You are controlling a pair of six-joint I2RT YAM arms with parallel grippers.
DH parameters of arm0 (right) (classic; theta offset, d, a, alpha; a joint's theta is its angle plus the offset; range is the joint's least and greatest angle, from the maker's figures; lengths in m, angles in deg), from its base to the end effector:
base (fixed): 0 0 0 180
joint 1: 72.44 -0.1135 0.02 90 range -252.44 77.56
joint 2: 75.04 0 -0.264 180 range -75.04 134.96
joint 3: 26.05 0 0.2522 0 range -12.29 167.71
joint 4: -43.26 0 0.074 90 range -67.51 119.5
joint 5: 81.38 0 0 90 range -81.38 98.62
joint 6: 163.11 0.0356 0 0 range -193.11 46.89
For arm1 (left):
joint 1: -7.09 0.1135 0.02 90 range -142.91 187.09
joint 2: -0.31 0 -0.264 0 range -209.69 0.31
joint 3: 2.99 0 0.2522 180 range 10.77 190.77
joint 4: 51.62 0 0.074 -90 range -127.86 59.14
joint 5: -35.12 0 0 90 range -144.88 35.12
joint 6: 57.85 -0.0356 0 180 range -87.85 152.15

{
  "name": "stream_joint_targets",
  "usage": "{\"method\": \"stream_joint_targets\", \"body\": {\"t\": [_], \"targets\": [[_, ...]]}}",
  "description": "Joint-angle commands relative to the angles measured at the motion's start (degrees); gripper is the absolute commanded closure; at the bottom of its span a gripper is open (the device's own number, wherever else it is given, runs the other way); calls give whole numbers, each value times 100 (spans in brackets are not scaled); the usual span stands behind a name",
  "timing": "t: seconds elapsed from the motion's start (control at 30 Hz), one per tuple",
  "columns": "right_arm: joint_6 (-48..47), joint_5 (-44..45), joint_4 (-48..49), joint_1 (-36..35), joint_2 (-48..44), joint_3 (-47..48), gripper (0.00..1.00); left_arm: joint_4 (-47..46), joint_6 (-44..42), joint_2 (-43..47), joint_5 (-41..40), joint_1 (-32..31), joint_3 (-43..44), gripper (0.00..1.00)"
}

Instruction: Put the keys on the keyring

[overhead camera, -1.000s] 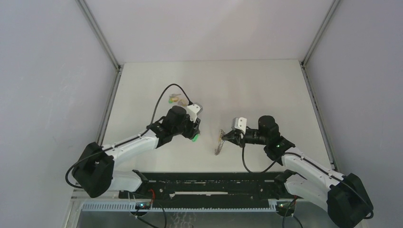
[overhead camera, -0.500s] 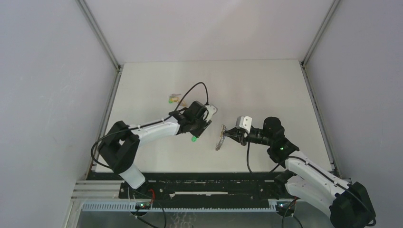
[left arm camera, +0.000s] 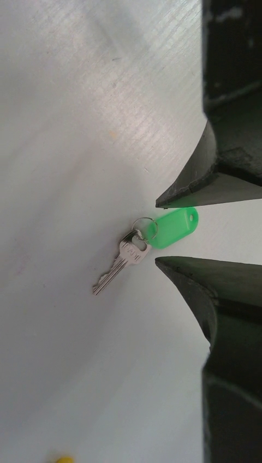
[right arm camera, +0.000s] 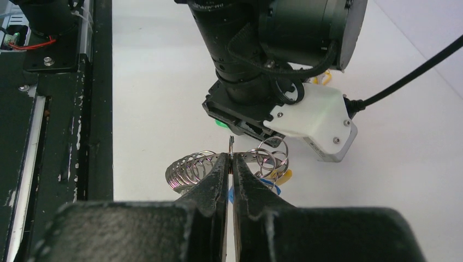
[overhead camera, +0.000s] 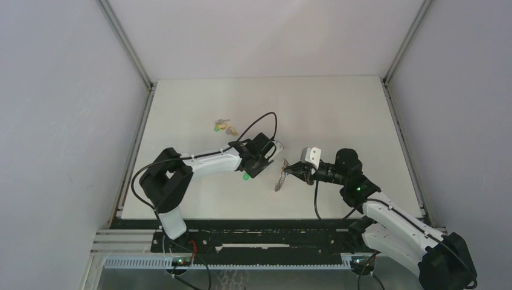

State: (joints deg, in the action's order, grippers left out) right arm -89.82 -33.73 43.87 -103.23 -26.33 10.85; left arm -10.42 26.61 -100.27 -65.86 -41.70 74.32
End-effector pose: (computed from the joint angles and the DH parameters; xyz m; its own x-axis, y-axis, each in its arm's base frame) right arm 0.1518 0.1184 0.2408 0.1122 -0.1805 -0.9772 -0.9540 0.2555 -0.1567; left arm 0.2338 -0.2567 0.1751 -0.5256 0.7441 -0.4124 0.7386 0.6397 0.2127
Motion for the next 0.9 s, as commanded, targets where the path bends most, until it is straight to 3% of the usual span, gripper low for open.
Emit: {"method": "stream_joint_targets", "body": {"t": [0.0,0.37,0.77,0.87], "targets": [[98,-127,306,54,-154,7,100,22,-164,-197,-198,-89,456,59],[91,-128,257,90,-239,6,100,60,-256,-520,-319,-201,685,72],[105,-167,249,99,-252,5,100,222,-228,-693,-449,-201,747,74],[111,-190,250,98,-269,0,100,281,-228,-725,-528,-202,787,81]]}}
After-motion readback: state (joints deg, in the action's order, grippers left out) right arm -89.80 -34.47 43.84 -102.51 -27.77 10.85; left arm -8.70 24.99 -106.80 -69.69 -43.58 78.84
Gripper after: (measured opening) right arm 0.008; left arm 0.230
